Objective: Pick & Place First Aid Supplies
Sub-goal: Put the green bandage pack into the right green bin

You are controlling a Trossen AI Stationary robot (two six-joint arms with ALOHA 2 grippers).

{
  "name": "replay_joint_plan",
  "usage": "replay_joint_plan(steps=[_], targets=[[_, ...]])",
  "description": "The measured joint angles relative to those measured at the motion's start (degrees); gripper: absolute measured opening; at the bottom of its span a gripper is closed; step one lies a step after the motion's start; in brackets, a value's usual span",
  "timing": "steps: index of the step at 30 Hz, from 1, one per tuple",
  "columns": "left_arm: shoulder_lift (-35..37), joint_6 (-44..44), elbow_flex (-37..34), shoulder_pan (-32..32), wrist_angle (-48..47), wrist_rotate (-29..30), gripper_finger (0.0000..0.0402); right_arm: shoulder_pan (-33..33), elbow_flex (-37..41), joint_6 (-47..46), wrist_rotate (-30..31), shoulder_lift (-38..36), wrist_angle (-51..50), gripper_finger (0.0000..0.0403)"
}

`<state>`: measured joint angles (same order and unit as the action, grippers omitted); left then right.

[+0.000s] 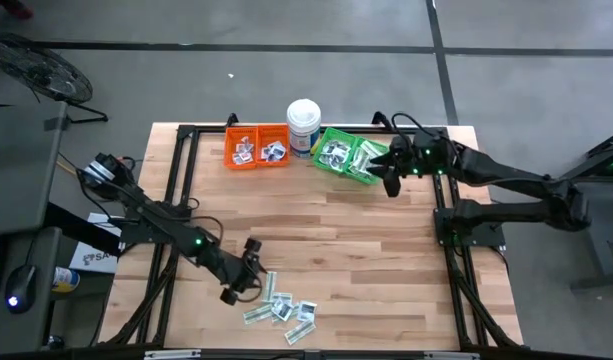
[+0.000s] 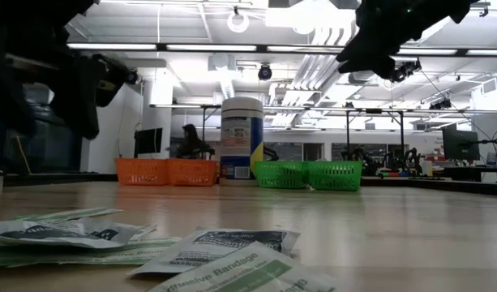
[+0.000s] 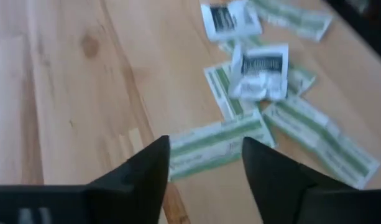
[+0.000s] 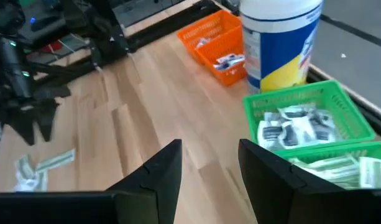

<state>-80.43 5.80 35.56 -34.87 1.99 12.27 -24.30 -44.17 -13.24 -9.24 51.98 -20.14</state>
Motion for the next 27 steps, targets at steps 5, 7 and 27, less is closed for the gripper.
replay_joint_plan(steps=[5, 7, 27], targets=[[-5.8, -0.2, 5.6, 0.0, -7.5, -0.8, 0.0231, 3.8, 0.0, -2.2, 1.7, 0.5, -0.7, 0.0152], [-8.4, 0.4, 8.6, 0.0, -10.1, 0.3, 0.0233, 5.3, 0.0, -2.9, 3.0, 0.8, -0.9, 0.0152], [-21.1, 13.0, 18.4, 7.1, -21.9, -7.4, 0.0190, 11.9, 0.0, -6.4, 8.5, 1.3, -0.7, 0.0152]])
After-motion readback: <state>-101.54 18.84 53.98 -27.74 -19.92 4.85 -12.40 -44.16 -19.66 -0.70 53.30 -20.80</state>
